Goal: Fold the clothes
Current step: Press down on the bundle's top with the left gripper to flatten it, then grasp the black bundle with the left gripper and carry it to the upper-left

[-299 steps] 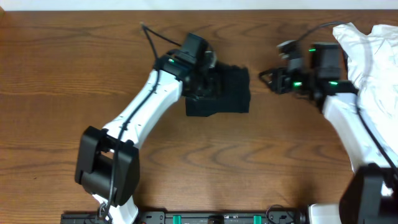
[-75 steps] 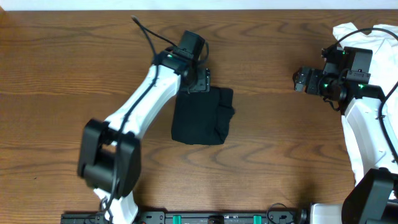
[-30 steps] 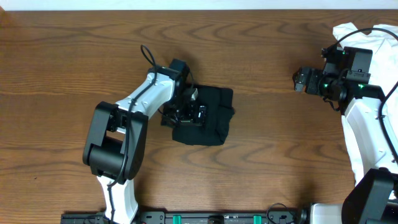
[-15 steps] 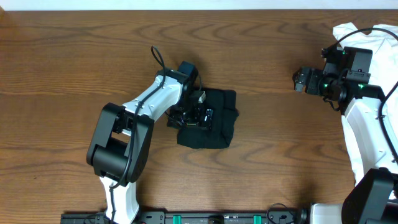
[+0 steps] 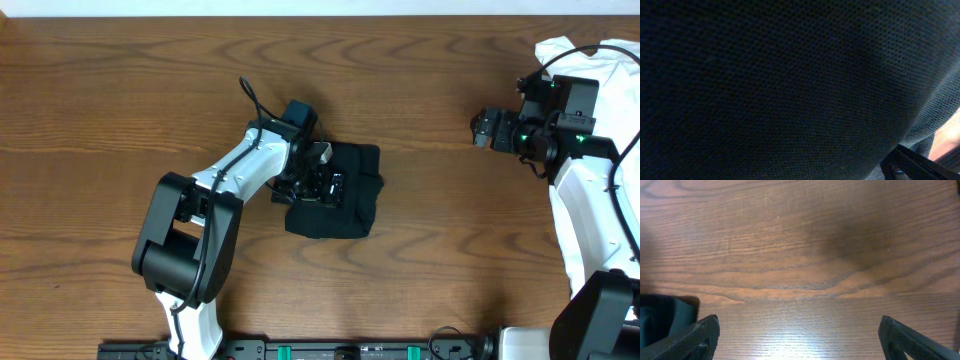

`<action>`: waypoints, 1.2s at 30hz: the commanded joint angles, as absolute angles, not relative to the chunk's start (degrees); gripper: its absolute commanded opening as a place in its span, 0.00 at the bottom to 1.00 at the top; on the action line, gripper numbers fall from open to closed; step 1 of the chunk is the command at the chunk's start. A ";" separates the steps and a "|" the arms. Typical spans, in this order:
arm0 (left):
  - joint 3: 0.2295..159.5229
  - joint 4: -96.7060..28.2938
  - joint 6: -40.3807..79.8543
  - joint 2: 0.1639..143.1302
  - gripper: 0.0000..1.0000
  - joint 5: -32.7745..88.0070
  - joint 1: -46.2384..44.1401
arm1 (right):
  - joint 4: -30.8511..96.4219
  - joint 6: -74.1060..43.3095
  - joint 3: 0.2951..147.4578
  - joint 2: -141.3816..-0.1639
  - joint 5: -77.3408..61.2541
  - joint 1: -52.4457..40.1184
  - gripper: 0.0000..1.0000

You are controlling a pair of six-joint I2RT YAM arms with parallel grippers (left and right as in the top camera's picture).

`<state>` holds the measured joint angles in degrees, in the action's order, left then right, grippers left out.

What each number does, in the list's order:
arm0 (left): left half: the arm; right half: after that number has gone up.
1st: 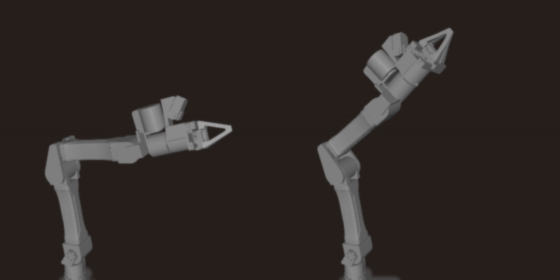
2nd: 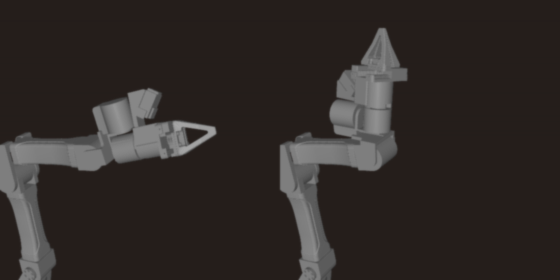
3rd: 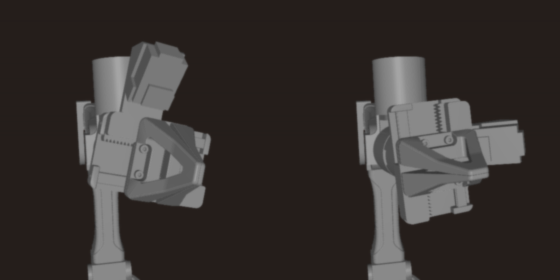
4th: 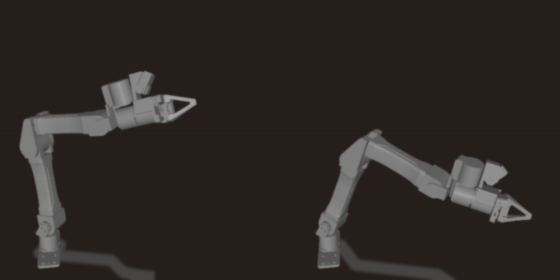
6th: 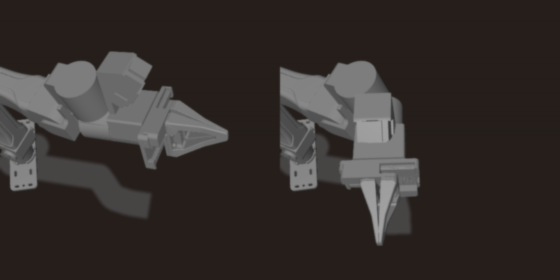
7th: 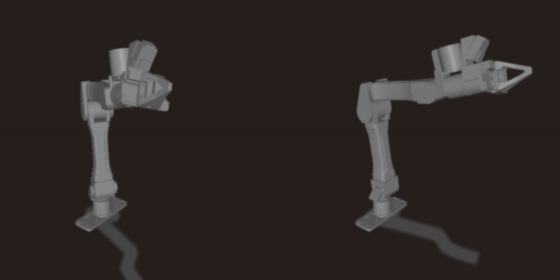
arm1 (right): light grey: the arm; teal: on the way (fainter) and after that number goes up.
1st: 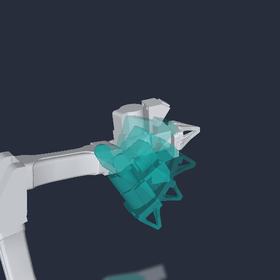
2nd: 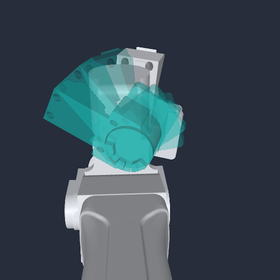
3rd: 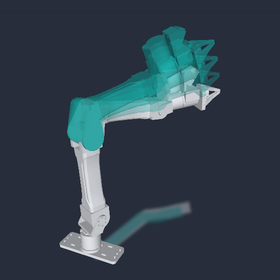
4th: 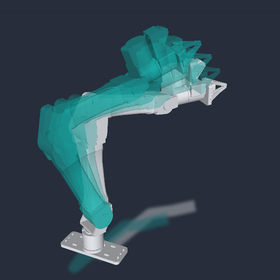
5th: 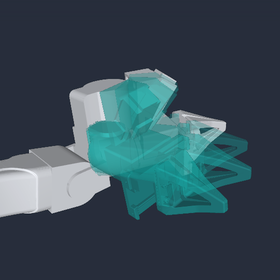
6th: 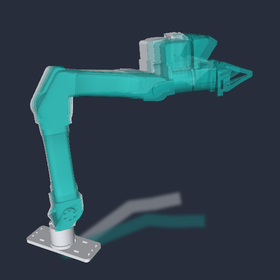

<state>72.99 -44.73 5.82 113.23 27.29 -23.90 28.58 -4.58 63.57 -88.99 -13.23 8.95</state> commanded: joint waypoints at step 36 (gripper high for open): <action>75.13 -39.92 11.46 115.92 0.06 19.62 -26.59 | 28.56 -5.10 63.53 -89.38 -13.08 9.08 0.99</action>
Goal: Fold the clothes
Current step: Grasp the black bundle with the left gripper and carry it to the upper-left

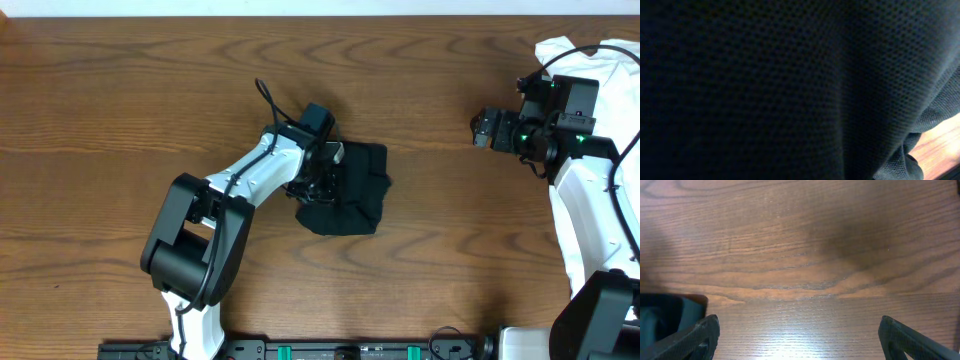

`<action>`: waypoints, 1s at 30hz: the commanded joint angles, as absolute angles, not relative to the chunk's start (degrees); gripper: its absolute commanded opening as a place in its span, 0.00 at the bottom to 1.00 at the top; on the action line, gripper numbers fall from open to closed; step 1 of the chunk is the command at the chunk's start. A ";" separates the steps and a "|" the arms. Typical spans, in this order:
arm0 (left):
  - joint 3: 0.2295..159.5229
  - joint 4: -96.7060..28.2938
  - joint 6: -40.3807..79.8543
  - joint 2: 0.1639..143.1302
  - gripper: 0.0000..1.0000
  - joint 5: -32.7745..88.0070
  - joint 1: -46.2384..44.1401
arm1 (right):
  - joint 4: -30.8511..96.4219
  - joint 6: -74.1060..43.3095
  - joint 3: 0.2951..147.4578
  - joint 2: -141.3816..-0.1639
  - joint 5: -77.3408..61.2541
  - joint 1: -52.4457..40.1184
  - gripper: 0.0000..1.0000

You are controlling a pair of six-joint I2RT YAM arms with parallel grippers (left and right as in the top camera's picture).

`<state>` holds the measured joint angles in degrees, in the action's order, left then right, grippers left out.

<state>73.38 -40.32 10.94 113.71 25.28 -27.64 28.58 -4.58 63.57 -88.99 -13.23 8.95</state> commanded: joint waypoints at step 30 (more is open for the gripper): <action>84.71 -34.33 -10.81 112.18 0.06 -8.86 -7.33 | 28.58 -5.10 63.53 -89.38 -13.08 9.08 0.99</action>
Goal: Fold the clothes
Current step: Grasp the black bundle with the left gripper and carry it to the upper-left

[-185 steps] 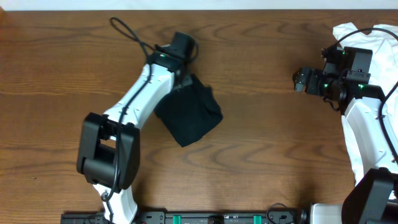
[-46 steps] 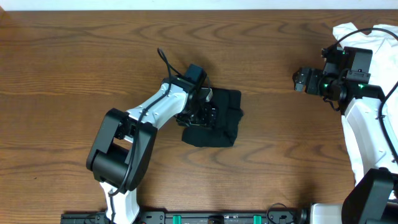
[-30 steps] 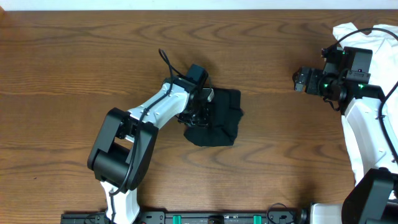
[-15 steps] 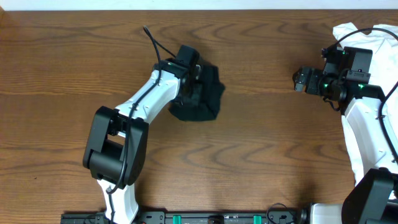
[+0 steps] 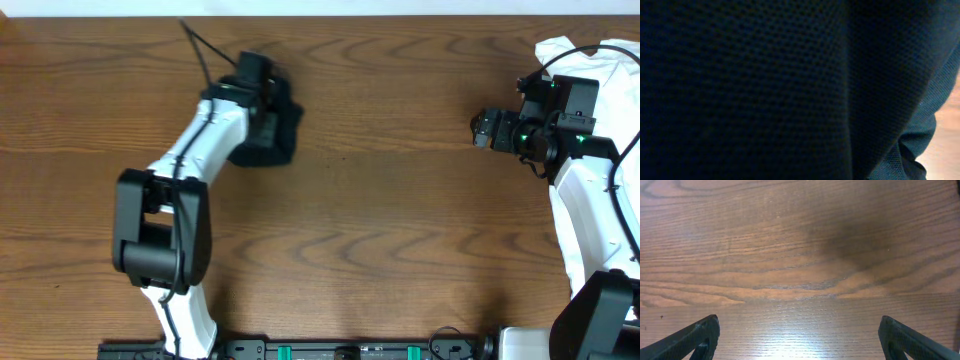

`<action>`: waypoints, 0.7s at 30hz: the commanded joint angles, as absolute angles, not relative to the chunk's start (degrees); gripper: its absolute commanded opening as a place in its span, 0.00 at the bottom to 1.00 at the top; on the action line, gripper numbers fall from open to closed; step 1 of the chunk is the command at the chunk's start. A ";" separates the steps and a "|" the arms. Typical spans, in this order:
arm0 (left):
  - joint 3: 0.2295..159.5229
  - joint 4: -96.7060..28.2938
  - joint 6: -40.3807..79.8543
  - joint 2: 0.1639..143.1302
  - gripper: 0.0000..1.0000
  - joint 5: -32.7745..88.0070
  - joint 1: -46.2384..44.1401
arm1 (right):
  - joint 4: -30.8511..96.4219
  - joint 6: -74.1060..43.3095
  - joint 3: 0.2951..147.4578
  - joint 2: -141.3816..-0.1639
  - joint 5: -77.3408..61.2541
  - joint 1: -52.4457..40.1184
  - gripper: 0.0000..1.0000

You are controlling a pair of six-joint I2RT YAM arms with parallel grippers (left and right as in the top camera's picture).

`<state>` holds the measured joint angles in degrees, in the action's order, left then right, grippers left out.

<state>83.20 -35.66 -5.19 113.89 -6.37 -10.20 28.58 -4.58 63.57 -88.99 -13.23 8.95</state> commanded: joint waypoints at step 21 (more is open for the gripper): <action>84.66 -25.04 -4.69 122.26 0.62 -8.38 15.51 | 28.56 -5.10 63.53 -89.38 -13.08 9.08 0.99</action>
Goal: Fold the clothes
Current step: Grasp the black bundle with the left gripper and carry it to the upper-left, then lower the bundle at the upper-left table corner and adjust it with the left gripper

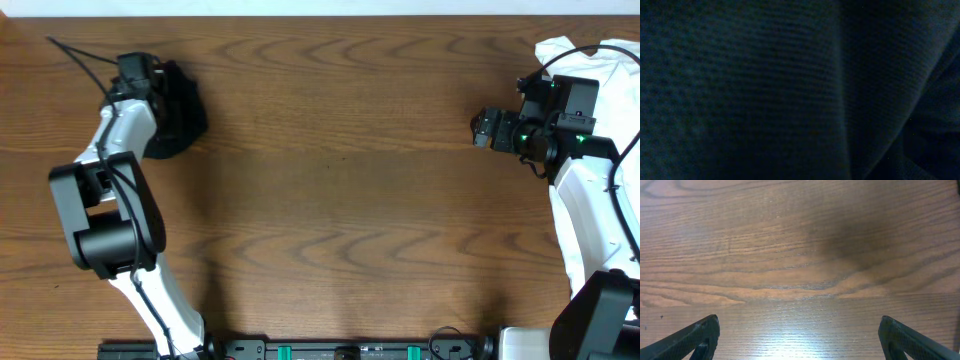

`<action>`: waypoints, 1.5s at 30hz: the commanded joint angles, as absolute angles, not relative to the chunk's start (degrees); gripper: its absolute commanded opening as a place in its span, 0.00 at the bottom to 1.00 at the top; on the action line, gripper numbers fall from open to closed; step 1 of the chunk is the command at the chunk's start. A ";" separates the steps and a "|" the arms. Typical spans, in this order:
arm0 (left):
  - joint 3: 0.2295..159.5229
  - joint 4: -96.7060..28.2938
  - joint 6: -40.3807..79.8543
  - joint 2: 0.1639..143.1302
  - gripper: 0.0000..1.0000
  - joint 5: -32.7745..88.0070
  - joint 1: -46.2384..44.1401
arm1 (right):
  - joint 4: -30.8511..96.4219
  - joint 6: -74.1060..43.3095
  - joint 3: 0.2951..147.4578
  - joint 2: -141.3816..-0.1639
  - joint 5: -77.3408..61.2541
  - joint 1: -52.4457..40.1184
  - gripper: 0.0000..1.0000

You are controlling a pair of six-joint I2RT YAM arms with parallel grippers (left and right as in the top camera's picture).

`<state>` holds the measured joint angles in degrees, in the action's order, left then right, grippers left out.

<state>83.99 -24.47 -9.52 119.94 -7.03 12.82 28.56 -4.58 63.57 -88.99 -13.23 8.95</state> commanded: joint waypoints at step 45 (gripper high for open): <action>85.65 -24.56 13.32 130.06 0.54 5.98 8.54 | 28.56 -5.10 63.53 -89.38 -13.08 9.04 0.99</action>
<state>88.64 -22.20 15.09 125.36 3.14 9.39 28.56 -4.58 63.57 -88.99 -13.23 8.95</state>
